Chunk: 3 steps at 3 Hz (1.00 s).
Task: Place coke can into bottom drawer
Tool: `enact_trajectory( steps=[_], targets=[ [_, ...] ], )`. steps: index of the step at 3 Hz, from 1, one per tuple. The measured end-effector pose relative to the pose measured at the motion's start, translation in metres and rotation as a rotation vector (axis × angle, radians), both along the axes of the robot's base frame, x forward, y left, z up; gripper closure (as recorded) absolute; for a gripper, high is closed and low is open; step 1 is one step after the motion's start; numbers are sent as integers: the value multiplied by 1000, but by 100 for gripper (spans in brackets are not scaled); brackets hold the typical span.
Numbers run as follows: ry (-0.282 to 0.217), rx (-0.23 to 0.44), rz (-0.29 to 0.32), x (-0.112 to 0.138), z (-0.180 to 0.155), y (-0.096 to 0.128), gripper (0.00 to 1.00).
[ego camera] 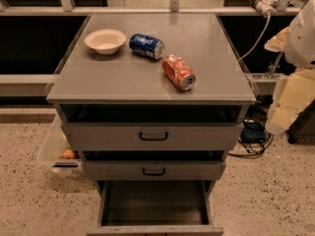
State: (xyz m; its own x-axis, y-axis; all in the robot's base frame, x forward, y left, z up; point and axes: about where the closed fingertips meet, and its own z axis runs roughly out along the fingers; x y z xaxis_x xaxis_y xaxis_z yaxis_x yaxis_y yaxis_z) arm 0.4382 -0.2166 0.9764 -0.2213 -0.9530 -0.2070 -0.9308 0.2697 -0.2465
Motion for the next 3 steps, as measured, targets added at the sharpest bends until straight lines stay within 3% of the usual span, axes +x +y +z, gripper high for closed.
enact_trajectory(
  steps=[1, 2, 3],
  targets=[
    [0, 0, 0, 0, 0, 0, 0],
    [-17, 48, -19, 33, -10, 6, 0],
    [3, 188, -74, 103, -46, 19, 0]
  ],
)
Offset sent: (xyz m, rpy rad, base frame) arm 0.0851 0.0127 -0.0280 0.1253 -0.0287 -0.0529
